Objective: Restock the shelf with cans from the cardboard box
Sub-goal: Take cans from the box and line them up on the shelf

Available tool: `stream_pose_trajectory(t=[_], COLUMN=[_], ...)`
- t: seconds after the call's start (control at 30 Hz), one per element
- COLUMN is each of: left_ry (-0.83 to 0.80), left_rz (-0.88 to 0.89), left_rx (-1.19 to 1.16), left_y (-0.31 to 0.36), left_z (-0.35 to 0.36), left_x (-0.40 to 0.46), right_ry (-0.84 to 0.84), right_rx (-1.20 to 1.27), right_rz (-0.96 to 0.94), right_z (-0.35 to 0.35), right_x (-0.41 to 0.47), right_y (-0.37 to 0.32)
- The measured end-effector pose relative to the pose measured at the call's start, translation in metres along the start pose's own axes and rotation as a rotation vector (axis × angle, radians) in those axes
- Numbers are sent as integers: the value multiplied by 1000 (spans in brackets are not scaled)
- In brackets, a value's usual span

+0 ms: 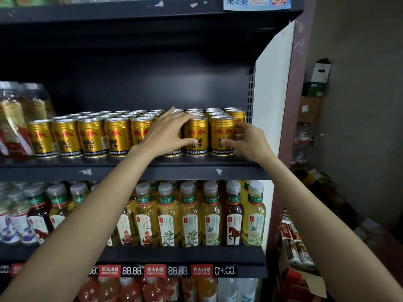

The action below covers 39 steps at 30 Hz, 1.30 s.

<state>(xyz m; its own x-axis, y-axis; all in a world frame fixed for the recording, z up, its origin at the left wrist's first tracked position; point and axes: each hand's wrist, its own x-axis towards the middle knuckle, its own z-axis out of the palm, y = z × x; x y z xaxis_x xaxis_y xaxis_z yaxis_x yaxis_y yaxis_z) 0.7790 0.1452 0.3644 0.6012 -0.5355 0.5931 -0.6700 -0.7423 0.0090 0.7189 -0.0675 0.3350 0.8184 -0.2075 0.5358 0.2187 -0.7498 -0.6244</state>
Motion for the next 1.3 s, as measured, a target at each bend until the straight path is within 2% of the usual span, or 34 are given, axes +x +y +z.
stream_pose_trajectory(t=[0.3,0.47,0.57,0.73,0.8,0.87,0.93,0.97,1.1,1.17,1.3], left_ry=[26,50,177,551,631,638,554,457,-179,-411,-652], left_rz=[62,94,128,110,128,118,67,3,-380,-437,-490], left_rx=[72,125,174,73,36,-44,-162,-217,-328,-263,-275], left_y=[1,1,3,26,34,42,47,48,31,19,-1], left_z=[2,5,13,28,37,48,60,66,95,105,135], left_x=[-1,-3,-13,-69,-99,-137,-184,-210,-317,-365,-446], right_ry=[117,66,126,430,527,550,462,374,-87,-293,-639], right_rx=[-92,-112,-172,-109,-46,-17,11,17,-35,-87,-169], right_rz=[-23,-42,-76,-297,-401,-478,-497,-480,-284,-166,61], right_z=[9,9,10,28,39,53,69,78,125,154,206], right_x=[-6,-10,-22,-77,-106,-139,-177,-196,-276,-315,-385], right_y=[-4,-4,-3,-6,-10,-10,-6,-1,25,38,57])
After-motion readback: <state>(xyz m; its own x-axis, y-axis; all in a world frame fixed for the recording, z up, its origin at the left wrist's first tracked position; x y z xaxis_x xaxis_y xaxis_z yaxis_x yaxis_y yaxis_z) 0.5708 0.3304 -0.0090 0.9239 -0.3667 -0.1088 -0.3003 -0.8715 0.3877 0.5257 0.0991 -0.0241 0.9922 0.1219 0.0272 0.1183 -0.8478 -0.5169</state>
